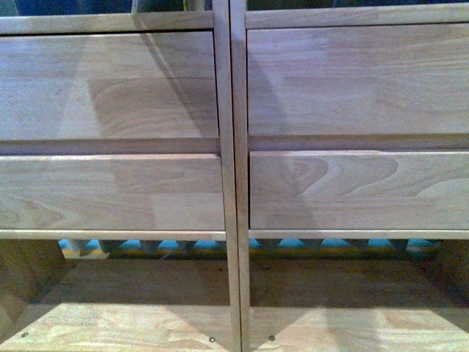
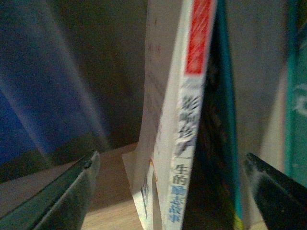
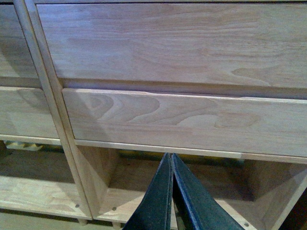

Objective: Organize books on shelf

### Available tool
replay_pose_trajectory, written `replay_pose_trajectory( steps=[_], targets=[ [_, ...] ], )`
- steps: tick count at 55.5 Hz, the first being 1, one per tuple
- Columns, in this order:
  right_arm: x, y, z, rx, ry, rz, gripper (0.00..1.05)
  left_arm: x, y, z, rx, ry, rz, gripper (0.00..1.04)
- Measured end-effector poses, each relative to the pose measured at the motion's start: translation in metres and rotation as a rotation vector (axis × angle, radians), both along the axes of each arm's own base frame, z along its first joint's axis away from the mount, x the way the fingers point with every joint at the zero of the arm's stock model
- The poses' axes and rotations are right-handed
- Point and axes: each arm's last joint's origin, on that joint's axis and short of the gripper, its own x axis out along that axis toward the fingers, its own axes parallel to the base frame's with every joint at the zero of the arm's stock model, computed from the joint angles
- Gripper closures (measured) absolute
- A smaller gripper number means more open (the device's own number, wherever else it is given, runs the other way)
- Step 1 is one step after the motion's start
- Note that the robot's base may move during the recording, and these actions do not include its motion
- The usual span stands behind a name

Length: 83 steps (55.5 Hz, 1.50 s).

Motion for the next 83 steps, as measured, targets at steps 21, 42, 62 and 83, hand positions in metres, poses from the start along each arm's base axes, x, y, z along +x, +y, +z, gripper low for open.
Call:
replay_pose_trajectory(
  steps=[21, 42, 62, 83],
  targets=[
    [-0.012, 0.0, -0.007, -0.001, -0.014, -0.002, 1.02, -0.141, 0.029, 0.006, -0.129, -0.138, 0.125, 0.07],
    [-0.012, 0.0, -0.007, -0.001, -0.014, -0.001, 1.02, -0.314, 0.087, -0.038, -0.22, -0.128, 0.263, 0.07],
    [-0.012, 0.0, -0.007, -0.001, -0.014, -0.001, 1.02, -0.37, 0.091, -0.132, -0.231, 0.253, 0.227, 0.38],
    [-0.012, 0.0, -0.007, -0.001, -0.014, -0.001, 1.02, -0.37, 0.107, -0.169, -0.266, 0.263, 0.232, 1.02]
  ],
)
